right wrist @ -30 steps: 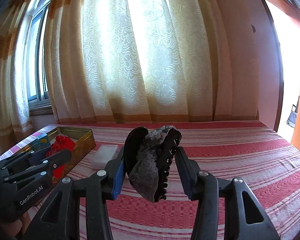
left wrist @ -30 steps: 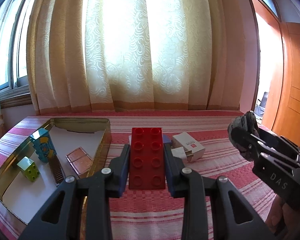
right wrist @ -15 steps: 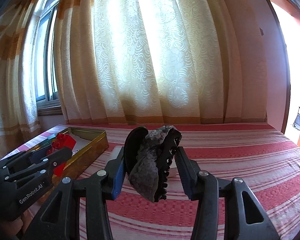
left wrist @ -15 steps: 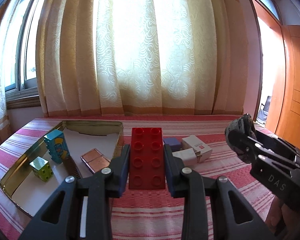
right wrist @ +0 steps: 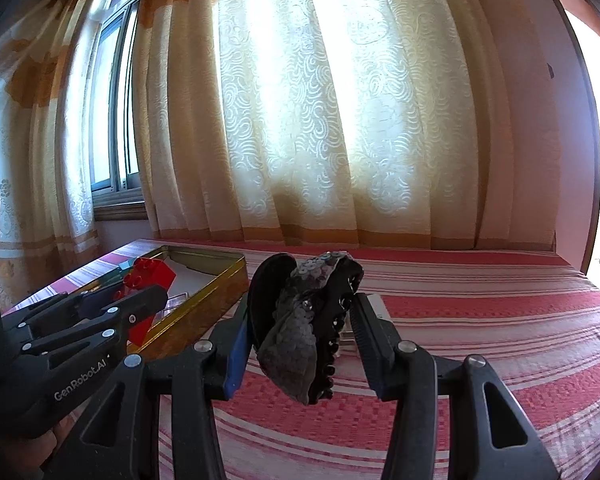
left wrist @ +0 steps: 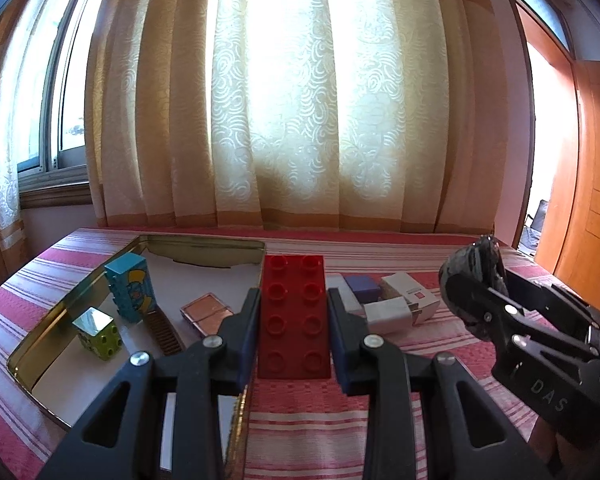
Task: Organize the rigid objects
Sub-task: 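Carry the red brick and black hair clip with both grippers over the tin tray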
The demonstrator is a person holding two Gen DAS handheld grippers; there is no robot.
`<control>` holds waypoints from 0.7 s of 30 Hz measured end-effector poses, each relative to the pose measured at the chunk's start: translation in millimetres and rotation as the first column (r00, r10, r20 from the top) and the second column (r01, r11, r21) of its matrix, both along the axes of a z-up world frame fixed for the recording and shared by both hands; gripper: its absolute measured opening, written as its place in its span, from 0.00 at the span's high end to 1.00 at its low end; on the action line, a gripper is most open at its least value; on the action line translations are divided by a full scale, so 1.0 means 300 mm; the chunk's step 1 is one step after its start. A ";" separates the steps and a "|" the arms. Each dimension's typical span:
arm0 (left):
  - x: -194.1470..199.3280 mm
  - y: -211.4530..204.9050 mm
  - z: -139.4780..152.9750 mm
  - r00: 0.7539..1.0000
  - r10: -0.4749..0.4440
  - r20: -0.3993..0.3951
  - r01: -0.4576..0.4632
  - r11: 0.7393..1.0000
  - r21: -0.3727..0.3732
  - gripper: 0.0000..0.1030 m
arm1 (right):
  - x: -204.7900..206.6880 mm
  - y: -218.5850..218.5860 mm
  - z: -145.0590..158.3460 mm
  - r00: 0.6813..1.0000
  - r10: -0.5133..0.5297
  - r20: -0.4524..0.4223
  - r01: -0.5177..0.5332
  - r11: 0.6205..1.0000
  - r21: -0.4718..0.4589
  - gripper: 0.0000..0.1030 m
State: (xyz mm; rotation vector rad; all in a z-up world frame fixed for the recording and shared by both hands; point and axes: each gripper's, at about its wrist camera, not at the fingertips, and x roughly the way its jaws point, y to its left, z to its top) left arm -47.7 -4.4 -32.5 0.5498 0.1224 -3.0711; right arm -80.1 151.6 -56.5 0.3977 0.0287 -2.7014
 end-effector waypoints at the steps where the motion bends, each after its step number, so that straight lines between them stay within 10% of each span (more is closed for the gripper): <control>1: 0.000 -0.004 -0.001 1.000 0.001 0.000 -0.001 1.000 0.001 0.70 | 0.001 -0.008 0.000 1.000 0.003 -0.001 -0.003 1.000 0.001 0.51; 21: 0.019 -0.102 -0.012 0.999 0.035 0.002 -0.035 0.999 0.028 0.70 | 0.023 -0.121 0.004 0.998 0.070 -0.006 -0.070 0.997 0.009 0.51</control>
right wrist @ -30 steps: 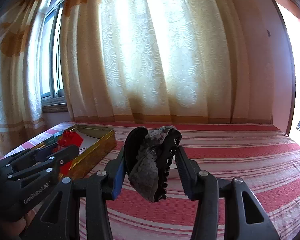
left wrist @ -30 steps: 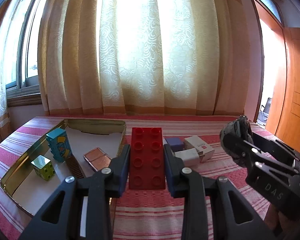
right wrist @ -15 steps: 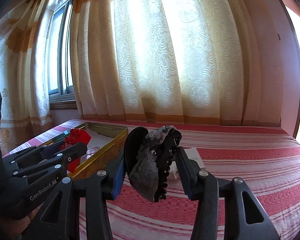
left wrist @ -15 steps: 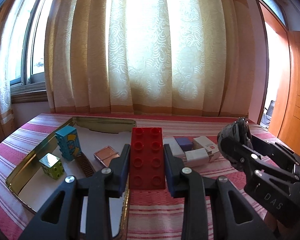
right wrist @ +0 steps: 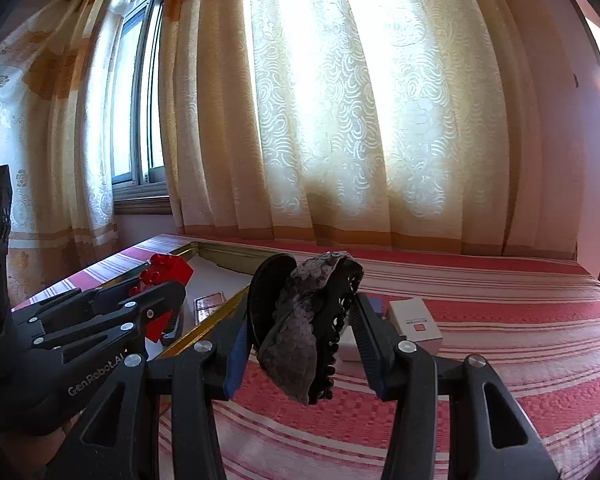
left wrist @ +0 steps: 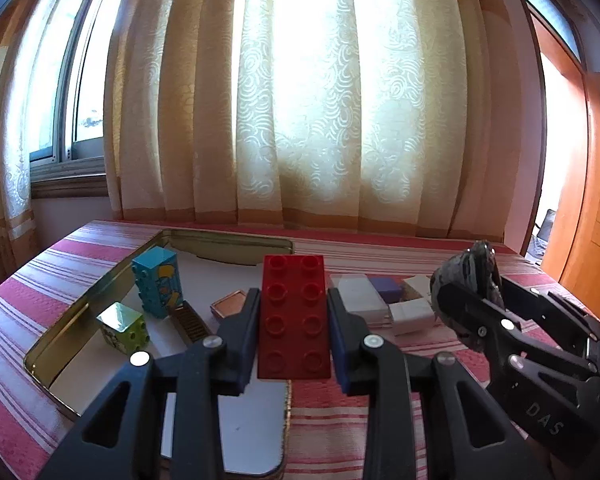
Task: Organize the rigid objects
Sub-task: 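Carry the red brick and black hair clip with both grippers over the tin tray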
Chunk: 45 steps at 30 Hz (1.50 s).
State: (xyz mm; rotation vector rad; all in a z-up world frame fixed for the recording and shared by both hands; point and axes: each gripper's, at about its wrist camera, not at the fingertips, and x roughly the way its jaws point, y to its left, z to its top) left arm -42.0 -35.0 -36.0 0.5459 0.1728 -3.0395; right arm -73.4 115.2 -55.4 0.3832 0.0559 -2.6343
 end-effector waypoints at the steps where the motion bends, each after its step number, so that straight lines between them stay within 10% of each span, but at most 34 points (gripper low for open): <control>1: -0.001 -0.004 0.000 1.000 0.001 0.001 -0.001 1.000 0.001 0.70 | 0.001 -0.003 -0.001 1.000 0.002 0.000 -0.002 1.000 0.000 0.51; 45: 0.041 -0.121 -0.003 0.999 0.054 -0.004 -0.054 0.999 0.001 0.70 | 0.035 -0.147 -0.008 0.994 0.111 -0.004 -0.111 0.994 0.019 0.51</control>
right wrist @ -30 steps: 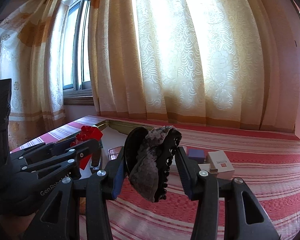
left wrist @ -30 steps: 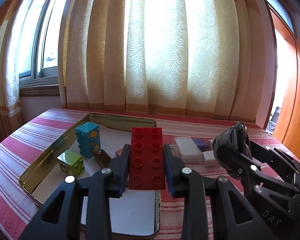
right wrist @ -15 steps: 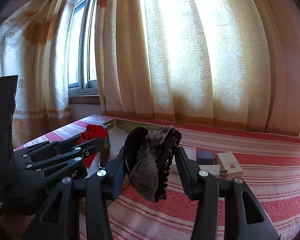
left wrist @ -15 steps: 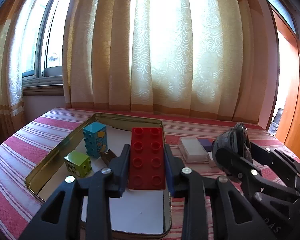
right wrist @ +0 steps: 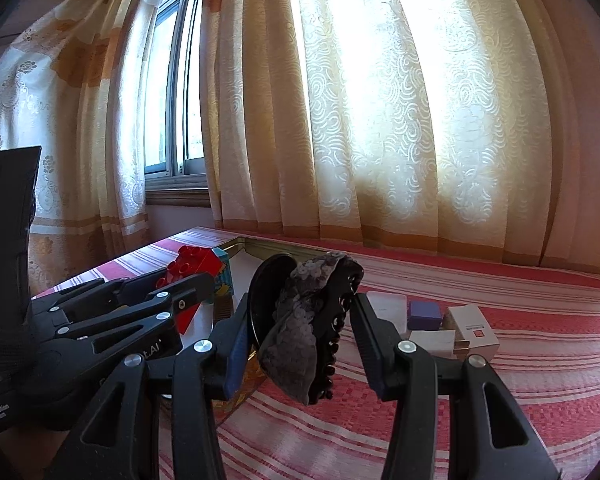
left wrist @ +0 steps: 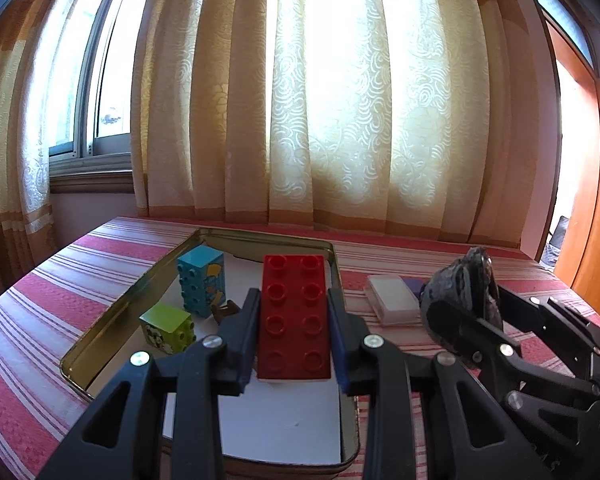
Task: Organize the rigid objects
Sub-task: 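Carry the red brick and black hair clip with both grippers over the tin tray, then open both grippers to drop the red brick and hair clip into the tray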
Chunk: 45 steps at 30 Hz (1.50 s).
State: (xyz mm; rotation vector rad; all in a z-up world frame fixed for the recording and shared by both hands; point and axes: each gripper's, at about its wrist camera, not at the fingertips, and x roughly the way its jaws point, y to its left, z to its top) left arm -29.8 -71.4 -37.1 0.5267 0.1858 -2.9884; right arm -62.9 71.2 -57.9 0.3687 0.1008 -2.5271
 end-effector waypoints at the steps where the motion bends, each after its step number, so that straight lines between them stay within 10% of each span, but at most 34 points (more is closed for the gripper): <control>1: -0.001 -0.002 0.000 1.000 0.002 0.001 -0.002 1.000 0.000 0.70 | 0.000 -0.002 0.000 1.000 0.002 0.001 -0.002 1.000 0.000 0.51; 45: 0.004 -0.150 -0.003 0.998 0.045 0.036 -0.045 0.999 -0.006 0.70 | -0.003 -0.160 -0.005 0.993 0.110 0.037 -0.111 0.993 0.037 0.51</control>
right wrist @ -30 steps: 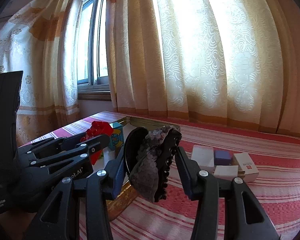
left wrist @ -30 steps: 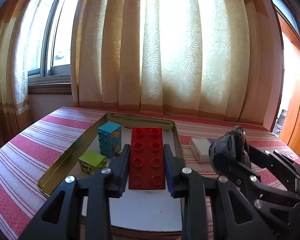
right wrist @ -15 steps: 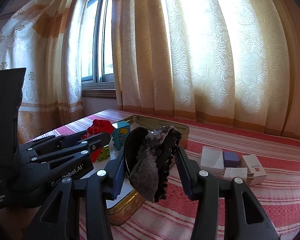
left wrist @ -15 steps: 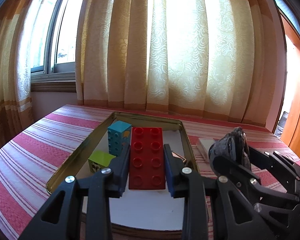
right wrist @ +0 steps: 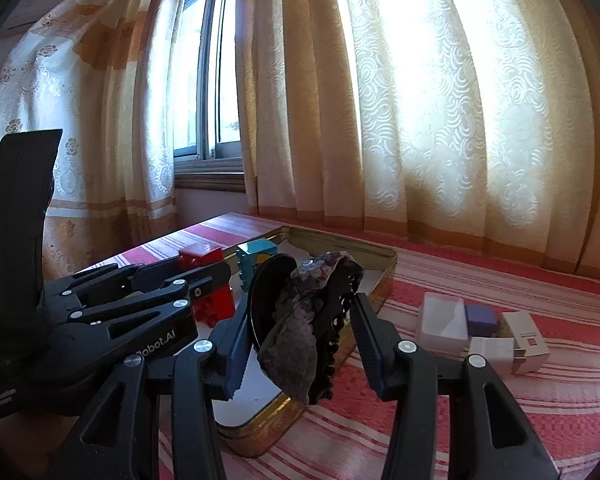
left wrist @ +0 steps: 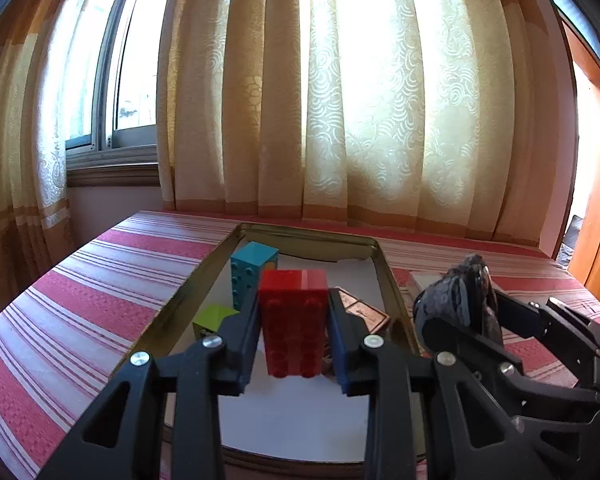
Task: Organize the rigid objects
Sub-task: 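Open both grippers to drop the red brick and hair clip into the tray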
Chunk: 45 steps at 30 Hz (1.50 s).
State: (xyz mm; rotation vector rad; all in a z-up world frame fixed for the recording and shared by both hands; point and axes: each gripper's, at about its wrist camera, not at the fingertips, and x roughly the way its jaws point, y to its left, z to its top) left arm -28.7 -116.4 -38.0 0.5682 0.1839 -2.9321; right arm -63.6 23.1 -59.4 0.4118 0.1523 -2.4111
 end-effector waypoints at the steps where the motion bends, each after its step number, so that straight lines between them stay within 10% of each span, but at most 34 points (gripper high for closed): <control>1: -0.002 -0.004 0.000 1.000 0.000 0.003 0.000 1.000 0.001 0.70 | -0.002 -0.005 -0.001 1.000 0.004 0.004 -0.004 1.000 0.002 0.51; 41: -0.229 -0.115 -0.016 0.976 -0.031 0.214 0.038 0.999 -0.028 0.70 | -0.270 -0.164 -0.044 0.963 0.038 0.266 -0.057 0.996 0.067 0.51; 45: -0.227 -0.136 -0.002 0.977 0.020 0.212 -0.014 0.999 -0.028 0.42 | -0.318 -0.190 -0.038 0.964 0.020 0.267 -0.044 0.996 0.084 0.50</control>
